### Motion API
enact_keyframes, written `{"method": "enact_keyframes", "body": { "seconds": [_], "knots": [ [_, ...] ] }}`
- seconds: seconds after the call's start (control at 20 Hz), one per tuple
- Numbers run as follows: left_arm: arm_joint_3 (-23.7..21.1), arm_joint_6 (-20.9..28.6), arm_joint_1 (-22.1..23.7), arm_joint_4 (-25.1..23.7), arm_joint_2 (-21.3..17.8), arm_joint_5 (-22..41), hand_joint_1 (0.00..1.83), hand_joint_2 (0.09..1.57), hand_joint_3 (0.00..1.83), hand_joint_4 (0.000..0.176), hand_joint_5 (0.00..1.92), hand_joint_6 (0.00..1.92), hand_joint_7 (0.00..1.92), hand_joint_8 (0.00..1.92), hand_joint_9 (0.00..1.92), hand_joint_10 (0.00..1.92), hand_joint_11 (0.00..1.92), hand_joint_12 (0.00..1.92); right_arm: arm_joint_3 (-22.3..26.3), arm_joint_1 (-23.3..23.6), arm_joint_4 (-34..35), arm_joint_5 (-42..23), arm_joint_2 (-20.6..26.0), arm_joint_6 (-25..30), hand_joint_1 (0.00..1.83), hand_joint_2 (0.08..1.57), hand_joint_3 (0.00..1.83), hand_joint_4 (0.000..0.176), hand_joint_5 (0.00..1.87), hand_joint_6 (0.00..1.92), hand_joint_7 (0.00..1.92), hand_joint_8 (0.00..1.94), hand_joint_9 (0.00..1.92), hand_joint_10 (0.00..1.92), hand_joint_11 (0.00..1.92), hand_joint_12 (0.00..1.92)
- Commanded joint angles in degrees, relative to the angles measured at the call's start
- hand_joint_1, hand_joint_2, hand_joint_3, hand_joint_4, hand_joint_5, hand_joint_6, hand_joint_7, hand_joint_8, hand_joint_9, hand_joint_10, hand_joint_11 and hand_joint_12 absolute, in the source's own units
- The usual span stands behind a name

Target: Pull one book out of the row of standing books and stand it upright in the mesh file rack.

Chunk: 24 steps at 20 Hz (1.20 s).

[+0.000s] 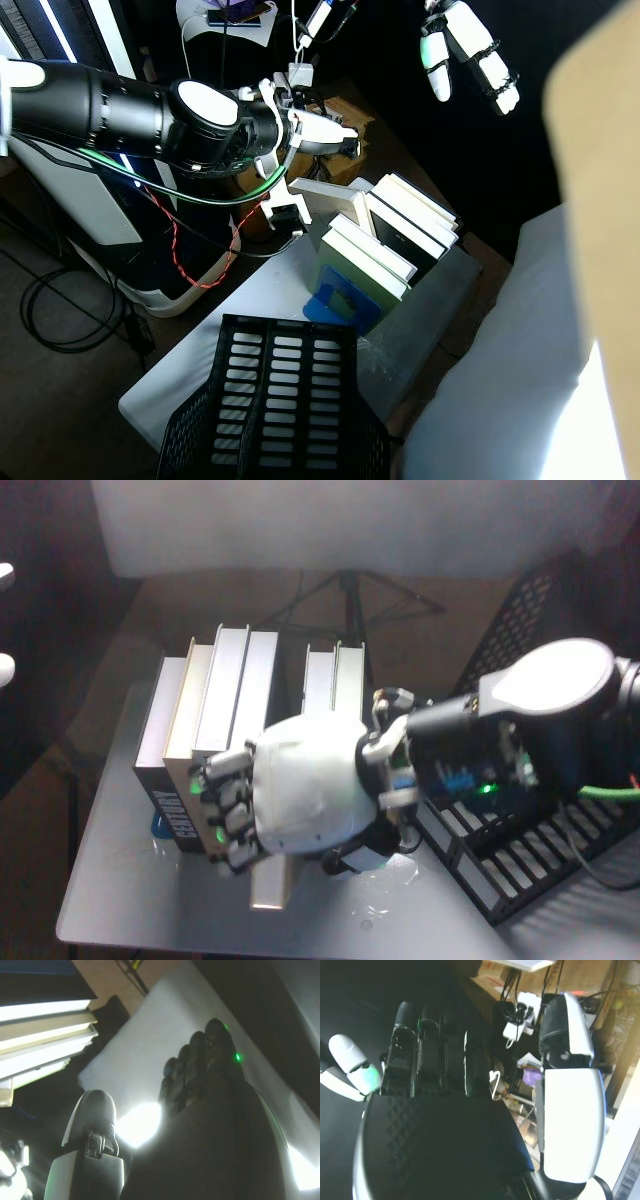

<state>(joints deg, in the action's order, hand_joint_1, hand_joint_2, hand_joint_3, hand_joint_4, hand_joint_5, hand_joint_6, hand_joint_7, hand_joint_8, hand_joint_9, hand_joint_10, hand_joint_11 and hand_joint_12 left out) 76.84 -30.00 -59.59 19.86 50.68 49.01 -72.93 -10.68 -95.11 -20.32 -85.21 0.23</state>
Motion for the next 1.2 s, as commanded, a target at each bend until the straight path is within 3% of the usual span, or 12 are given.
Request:
{"method": "enact_keyframes", "body": {
  "seconds": [0.0, 0.15, 0.25, 0.3, 0.4, 0.5, 0.6, 0.65, 0.7, 0.75, 1.0, 1.15],
  "knots": [
    [-0.06, 0.03, -0.3, 2.08, -1.09, 7.59, 0.32, 1.44, 0.0, 0.052, 0.0, 0.0, 0.0, 0.0, 0.0, 0.0, 0.0, 0.18, -0.05, 0.07, 1.19, -0.38, -0.21, -0.32, 1.11, 1.07, 0.0, 0.039, 0.62, 0.07, 0.55, 0.03, 0.33, 0.06, 0.0, 0.02],
    [-0.45, 0.03, -1.77, 3.15, -1.48, 9.0, 0.3, 1.44, 0.0, 0.051, 0.01, 0.0, 0.0, 0.0, 0.0, 0.0, 0.0, 0.01, -0.72, -0.21, 0.94, 0.41, -1.37, -0.99, 1.21, 1.04, 0.0, 0.0, 0.62, 0.06, 0.39, 0.0, 0.18, 0.0, 0.0, 0.0],
    [-0.5, 0.03, -2.07, 3.54, -1.5, 9.46, 0.3, 1.44, 0.0, 0.054, 0.02, 0.01, 0.0, 0.0, 0.0, 0.0, 0.01, 0.02, -0.89, -0.58, 0.94, 0.83, -1.75, -1.68, 1.14, 1.13, 0.03, 0.0, 0.51, 0.02, 0.33, 0.0, 0.16, 0.01, 0.0, 0.0],
    [-0.53, 0.03, -2.2, 3.67, -1.56, 9.69, 0.29, 1.44, 0.0, 0.056, 0.01, 0.0, 0.0, 0.0, 0.0, 0.0, 0.0, 0.0, -1.16, -1.06, 0.94, 1.27, -2.13, -2.06, 1.15, 1.1, 0.0, 0.0, 0.57, 0.07, 0.44, 0.0, 0.26, 0.06, 0.0, 0.32],
    [-0.58, 0.03, -2.34, 3.7, -1.6, 10.11, 0.3, 1.44, 0.0, 0.046, 0.03, 0.01, 0.0, 0.0, 0.0, 0.0, 0.0, 0.0, -1.64, -1.95, 0.94, 2.54, -2.85, -2.91, 1.24, 1.09, 0.0, 0.0, 0.52, 0.06, 0.4, 0.01, 0.23, 0.05, 0.0, 0.53],
    [-0.59, 0.03, -2.4, 3.65, -1.5, 10.29, 0.28, 1.44, 0.0, 0.056, 0.01, 0.0, 0.0, 0.0, 0.0, 0.0, 0.0, 0.0, -2.69, -3.26, 0.95, 4.3, -4.11, -3.82, 1.2, 1.19, 0.02, 0.0, 0.56, 0.1, 0.43, 0.01, 0.19, 0.05, 0.0, 0.07],
    [-0.58, 0.03, -2.83, 3.65, -1.34, 10.75, 0.29, 1.43, 0.0, 0.046, 0.02, 0.01, 0.0, 0.0, 0.0, 0.0, 0.0, 0.0, -3.79, -4.27, 0.45, 6.4, -5.32, -4.88, 1.09, 1.23, 0.0, 0.0, 0.58, 0.26, 0.54, 0.01, 0.15, 0.49, 0.0, 0.0],
    [-0.57, 0.03, -3.01, 3.66, -1.31, 11.0, 0.32, 1.42, 0.0, 0.041, 0.05, 0.01, 0.0, 0.0, 0.0, 0.0, 0.0, 0.0, -4.35, -4.71, 0.25, 7.03, -5.89, -4.88, 1.06, 1.24, 0.0, 0.0, 0.49, 0.52, 0.59, 0.03, 0.12, 0.73, 0.0, 0.69],
    [-0.59, 0.03, -3.2, 3.67, -1.33, 11.32, 0.33, 1.42, 0.0, 0.038, 0.06, 0.02, 0.0, 0.0, 0.0, 0.0, 0.0, 0.0, -5.36, -5.35, -0.01, 7.96, -6.66, -4.88, 1.05, 1.24, 0.0, 0.0, 0.44, 0.65, 0.6, 0.04, 0.08, 0.87, 0.0, 1.15],
    [-0.61, 0.03, -3.21, 3.63, -1.36, 11.39, 0.34, 1.41, 0.0, 0.036, 0.06, 0.01, 0.0, 0.0, 0.0, 0.0, 0.0, 0.0, -5.81, -5.74, -0.06, 8.38, -7.07, -4.88, 1.04, 1.24, 0.0, 0.0, 0.47, 0.48, 0.61, 0.04, 0.05, 0.95, 0.0, 1.39],
    [-0.62, 0.03, -3.24, 3.32, -1.44, 12.28, 0.32, 1.4, 0.0, 0.044, 0.05, 0.01, 0.0, 0.0, 0.0, 0.0, 0.0, 0.0, -8.2, -8.7, -2.83, 12.01, -9.83, -4.55, 1.05, 1.24, 0.0, 0.0, 0.55, 0.25, 0.6, 0.06, 0.04, 1.0, 0.0, 1.56],
    [-0.58, 0.03, -3.24, 3.27, -1.45, 12.68, 0.29, 1.4, 0.0, 0.054, 0.04, 0.0, 0.0, 0.0, 0.0, 0.0, 0.0, 0.0, -10.58, -9.19, -15.71, 12.5, -11.12, 8.27, 1.05, 1.24, 0.0, 0.0, 0.56, 0.25, 0.6, 0.06, 0.04, 1.0, 0.0, 1.56]
  ]
}}
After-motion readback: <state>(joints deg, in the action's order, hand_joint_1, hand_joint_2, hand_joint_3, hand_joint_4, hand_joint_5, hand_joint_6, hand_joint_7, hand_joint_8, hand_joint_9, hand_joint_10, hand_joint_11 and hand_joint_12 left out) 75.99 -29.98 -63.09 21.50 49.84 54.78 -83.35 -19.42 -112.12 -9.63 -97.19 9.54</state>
